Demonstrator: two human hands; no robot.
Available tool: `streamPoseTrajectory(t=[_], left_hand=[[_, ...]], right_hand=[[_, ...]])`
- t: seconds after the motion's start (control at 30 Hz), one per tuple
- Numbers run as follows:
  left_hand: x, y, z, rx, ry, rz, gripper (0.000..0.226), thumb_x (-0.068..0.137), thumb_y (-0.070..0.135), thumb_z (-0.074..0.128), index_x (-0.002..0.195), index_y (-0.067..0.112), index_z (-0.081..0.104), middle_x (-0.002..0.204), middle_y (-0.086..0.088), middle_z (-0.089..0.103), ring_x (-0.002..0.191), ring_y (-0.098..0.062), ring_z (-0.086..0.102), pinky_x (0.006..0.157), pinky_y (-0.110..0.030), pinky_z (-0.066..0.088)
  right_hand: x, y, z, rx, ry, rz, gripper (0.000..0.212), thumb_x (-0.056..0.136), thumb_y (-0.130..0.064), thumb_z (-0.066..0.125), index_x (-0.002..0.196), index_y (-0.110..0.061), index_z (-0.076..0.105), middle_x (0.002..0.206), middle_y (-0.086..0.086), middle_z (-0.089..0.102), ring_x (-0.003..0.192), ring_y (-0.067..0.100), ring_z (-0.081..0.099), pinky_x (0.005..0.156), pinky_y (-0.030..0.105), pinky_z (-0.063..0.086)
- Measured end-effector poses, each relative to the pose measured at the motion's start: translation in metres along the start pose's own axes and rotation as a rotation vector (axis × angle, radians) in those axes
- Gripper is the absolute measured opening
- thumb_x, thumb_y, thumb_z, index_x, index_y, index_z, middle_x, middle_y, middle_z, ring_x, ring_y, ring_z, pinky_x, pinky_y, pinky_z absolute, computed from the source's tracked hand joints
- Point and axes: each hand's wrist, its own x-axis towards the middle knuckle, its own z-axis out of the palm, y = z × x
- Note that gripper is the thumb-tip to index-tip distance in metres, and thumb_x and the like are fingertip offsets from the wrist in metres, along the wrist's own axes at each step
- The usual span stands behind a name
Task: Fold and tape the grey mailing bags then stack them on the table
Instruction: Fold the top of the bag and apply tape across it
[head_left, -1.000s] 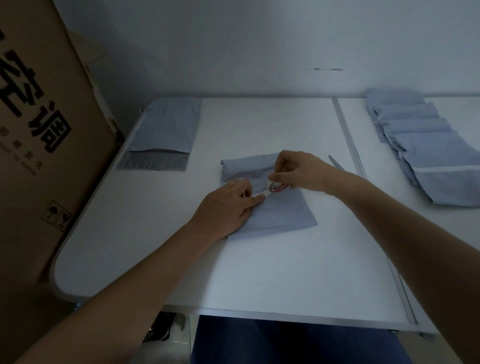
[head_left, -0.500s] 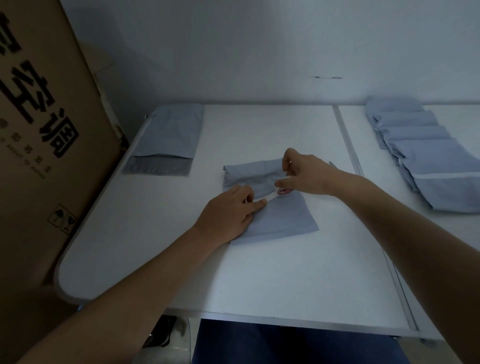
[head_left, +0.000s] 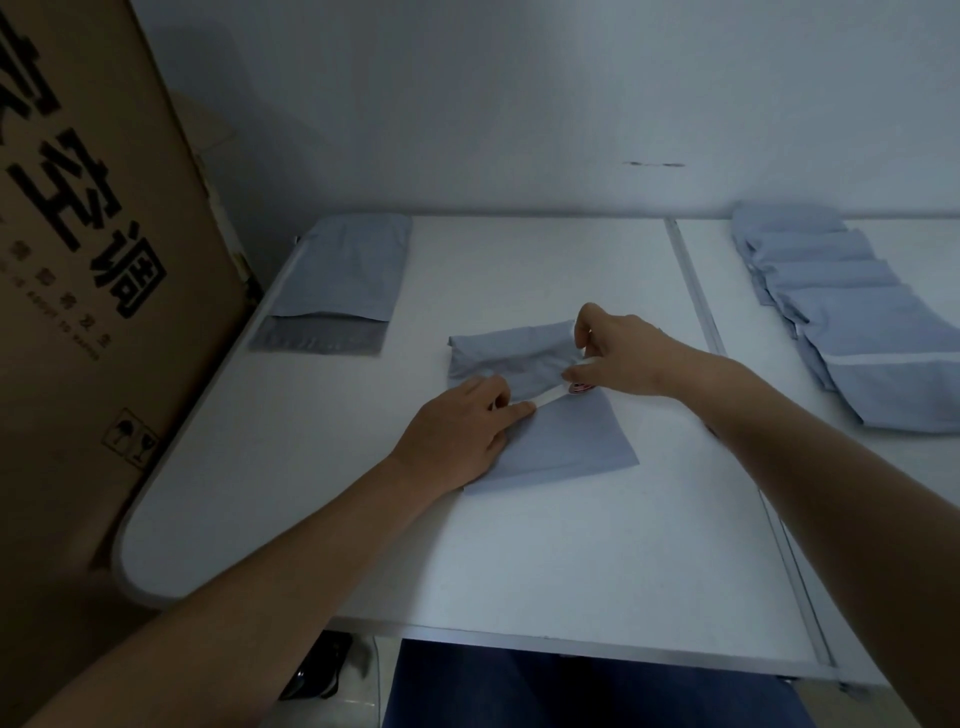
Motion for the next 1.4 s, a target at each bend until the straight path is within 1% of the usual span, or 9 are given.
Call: streamPoseTrajectory(t=[0.27, 0.47, 0.6, 0.67, 0.87, 1.0, 1.17, 1.33, 1.4], left_hand=[[0.0, -0.002, 0.002, 0.014, -0.018, -0.002, 0.041, 0.087, 0.027, 0.042, 0.12, 0.024, 0.065, 0.094, -0.001, 0.054, 0.079, -0.015, 0.051, 0.054, -0.023, 0.038], [0.0, -0.001, 0.002, 0.01, -0.017, 0.007, 0.038, 0.088, 0.026, 0.043, 0.119, 0.021, 0.065, 0.093, -0.002, 0.054, 0.077, -0.016, 0.05, 0.053, -0.024, 0.039], [0.001, -0.001, 0.003, 0.012, -0.02, 0.005, 0.039, 0.088, 0.026, 0.042, 0.118, 0.021, 0.065, 0.093, -0.002, 0.054, 0.077, -0.016, 0.051, 0.053, -0.024, 0.039], [0.0, -0.001, 0.003, 0.009, -0.027, 0.007, 0.039, 0.088, 0.027, 0.042, 0.119, 0.021, 0.065, 0.094, -0.003, 0.054, 0.078, -0.017, 0.051, 0.053, -0.025, 0.042], [0.001, -0.001, 0.002, 0.006, -0.05, 0.002, 0.041, 0.09, 0.028, 0.038, 0.122, 0.02, 0.063, 0.095, -0.003, 0.054, 0.077, -0.017, 0.051, 0.055, -0.025, 0.042], [0.0, -0.002, 0.002, 0.019, -0.047, -0.002, 0.041, 0.09, 0.029, 0.039, 0.122, 0.02, 0.063, 0.096, -0.003, 0.054, 0.079, -0.017, 0.051, 0.057, -0.022, 0.037], [0.001, -0.001, 0.003, 0.027, -0.048, 0.009, 0.041, 0.09, 0.028, 0.04, 0.123, 0.021, 0.062, 0.096, -0.003, 0.053, 0.079, -0.017, 0.051, 0.058, -0.021, 0.034], [0.0, -0.002, 0.003, 0.015, -0.034, 0.014, 0.039, 0.09, 0.026, 0.042, 0.122, 0.021, 0.063, 0.095, -0.003, 0.054, 0.078, -0.018, 0.05, 0.058, -0.022, 0.034], [0.0, -0.001, 0.002, 0.009, -0.028, 0.011, 0.039, 0.09, 0.026, 0.042, 0.122, 0.02, 0.063, 0.094, -0.003, 0.054, 0.077, -0.018, 0.05, 0.057, -0.022, 0.033]], right_hand=[[0.001, 0.001, -0.001, -0.035, -0.011, 0.007, 0.036, 0.081, -0.032, 0.071, 0.097, -0.015, 0.044, 0.086, 0.003, 0.061, 0.077, 0.021, 0.058, 0.066, 0.033, 0.045], [0.0, -0.012, -0.007, -0.009, -0.017, -0.033, 0.031, 0.083, -0.032, 0.071, 0.096, -0.019, 0.047, 0.084, 0.0, 0.067, 0.077, 0.016, 0.064, 0.065, 0.03, 0.049], [0.0, -0.022, -0.01, -0.038, -0.075, -0.076, 0.028, 0.083, -0.035, 0.071, 0.098, -0.02, 0.052, 0.088, -0.006, 0.063, 0.077, 0.007, 0.057, 0.06, 0.021, 0.04], [0.0, -0.024, -0.011, -0.06, -0.13, -0.093, 0.025, 0.085, -0.028, 0.069, 0.102, -0.022, 0.051, 0.096, -0.003, 0.059, 0.081, 0.012, 0.052, 0.062, 0.02, 0.038], [0.004, -0.018, -0.008, 0.229, -0.201, -0.019, 0.022, 0.091, -0.012, 0.053, 0.107, -0.025, 0.049, 0.1, 0.007, 0.061, 0.087, 0.023, 0.059, 0.082, 0.038, 0.055], [0.007, -0.018, -0.002, 0.262, -0.199, -0.031, 0.021, 0.094, -0.012, 0.047, 0.108, -0.027, 0.045, 0.094, 0.009, 0.06, 0.084, 0.024, 0.057, 0.082, 0.04, 0.055], [0.01, -0.02, 0.005, 0.263, -0.199, -0.027, 0.02, 0.095, -0.013, 0.046, 0.109, -0.027, 0.044, 0.097, 0.009, 0.06, 0.096, 0.034, 0.061, 0.086, 0.047, 0.055], [0.01, -0.021, 0.007, 0.316, -0.212, -0.003, 0.018, 0.097, -0.013, 0.047, 0.107, -0.028, 0.048, 0.103, 0.01, 0.057, 0.097, 0.027, 0.059, 0.076, 0.035, 0.059], [0.01, -0.02, 0.007, 0.342, -0.216, 0.008, 0.019, 0.096, -0.011, 0.048, 0.106, -0.028, 0.05, 0.106, 0.012, 0.058, 0.098, 0.026, 0.06, 0.075, 0.034, 0.06]])
